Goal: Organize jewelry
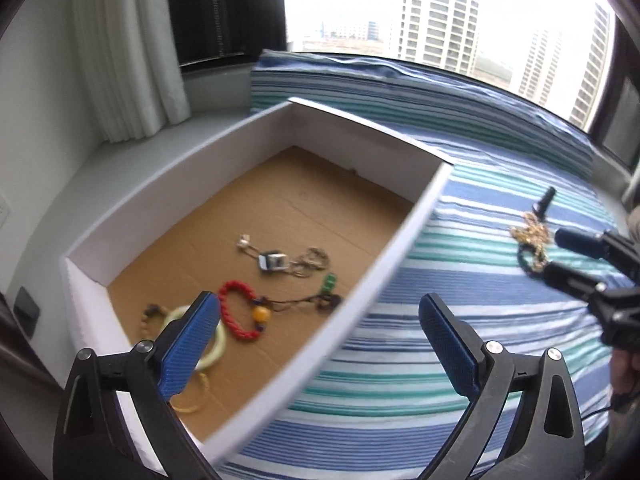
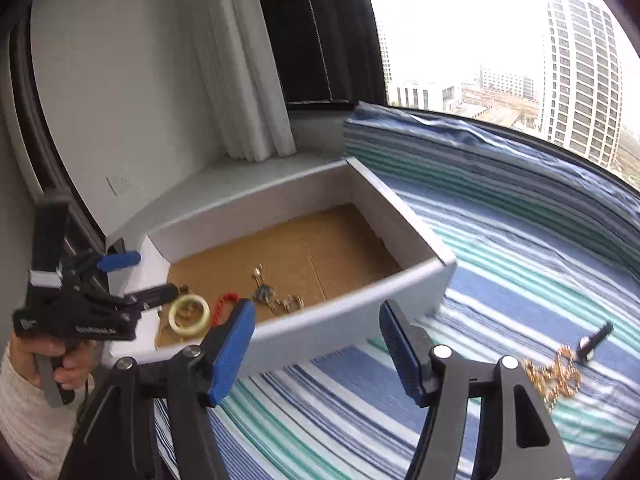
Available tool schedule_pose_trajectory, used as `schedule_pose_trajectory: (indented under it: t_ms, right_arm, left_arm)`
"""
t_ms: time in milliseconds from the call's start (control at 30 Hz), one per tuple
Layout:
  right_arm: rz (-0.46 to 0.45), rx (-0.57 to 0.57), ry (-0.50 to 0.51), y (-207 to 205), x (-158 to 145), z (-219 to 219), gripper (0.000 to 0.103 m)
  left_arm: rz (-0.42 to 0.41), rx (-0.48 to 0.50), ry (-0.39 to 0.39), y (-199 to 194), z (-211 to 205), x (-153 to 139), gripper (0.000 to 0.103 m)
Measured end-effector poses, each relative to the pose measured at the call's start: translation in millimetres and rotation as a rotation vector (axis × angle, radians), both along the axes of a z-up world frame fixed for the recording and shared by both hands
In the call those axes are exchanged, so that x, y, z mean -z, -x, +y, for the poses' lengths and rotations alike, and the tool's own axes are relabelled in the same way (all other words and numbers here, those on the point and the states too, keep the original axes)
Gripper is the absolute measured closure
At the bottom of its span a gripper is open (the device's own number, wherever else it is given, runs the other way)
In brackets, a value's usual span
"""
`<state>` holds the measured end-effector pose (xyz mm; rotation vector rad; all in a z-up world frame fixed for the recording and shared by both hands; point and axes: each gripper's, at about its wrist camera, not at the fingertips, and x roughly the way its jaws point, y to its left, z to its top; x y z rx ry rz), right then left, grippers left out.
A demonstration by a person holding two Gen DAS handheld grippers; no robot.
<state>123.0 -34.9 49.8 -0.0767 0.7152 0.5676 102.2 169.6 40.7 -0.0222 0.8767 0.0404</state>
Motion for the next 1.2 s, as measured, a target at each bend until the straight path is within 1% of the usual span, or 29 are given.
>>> schedule_pose_trajectory:
  t_ms: [100,167,233,300,367,433,567,767,933,1000,1067,1133,1200]
  right_arm:
    - [0.042,0.084,0.055,30,46,-44,0.037]
    - [0.079,0.157,0.073,49,75,-77,0.037]
    - [0.092,0.237,0.103,68,100,-109,0.037]
    - [0.099,0.325,0.143,82,121,-140,0.037]
    - [0.114,0.405,0.17,95,138,-164,0.037]
    - [0.136,0.458,0.154,102,149,-185,0.037]
    - [0.151,0.516,0.118,108,159,-210,0.037]
    - [0.147,0.515,0.1,110,164,-208,0.037]
    - [0.147,0.516,0.082,110,166,-209,0.037]
    - [0.149,0.518,0.071,111,166,-211,0.037]
    - [0.147,0.517,0.064,112,165,-210,0.037]
    - [0.145,0.513,0.06,113,165,-209,0.037]
    - [0.145,0.508,0.055,114,164,-208,0.037]
  left_arm:
    - [0.032,0.075,0.029,5,-55,24,0.003]
    - [0.071,0.12,0.044,7,-91,50,0.003]
    - [0.113,0.167,0.05,6,-123,76,0.003]
    - [0.13,0.212,0.032,7,-153,96,0.004]
    - [0.14,0.252,-0.007,8,-178,110,0.004]
    - [0.128,0.28,-0.031,10,-195,116,0.004]
    - [0.142,0.289,-0.031,12,-207,123,0.004]
    - [0.158,0.28,-0.042,12,-209,132,0.004]
    - [0.171,0.297,-0.031,4,-212,128,0.004]
    - [0.172,0.317,-0.015,-8,-217,121,0.004]
    - [0.161,0.316,0.011,-27,-221,109,0.004]
    - [0.156,0.315,0.042,-53,-227,99,0.003]
    - [0.156,0.308,0.044,-84,-237,97,0.004]
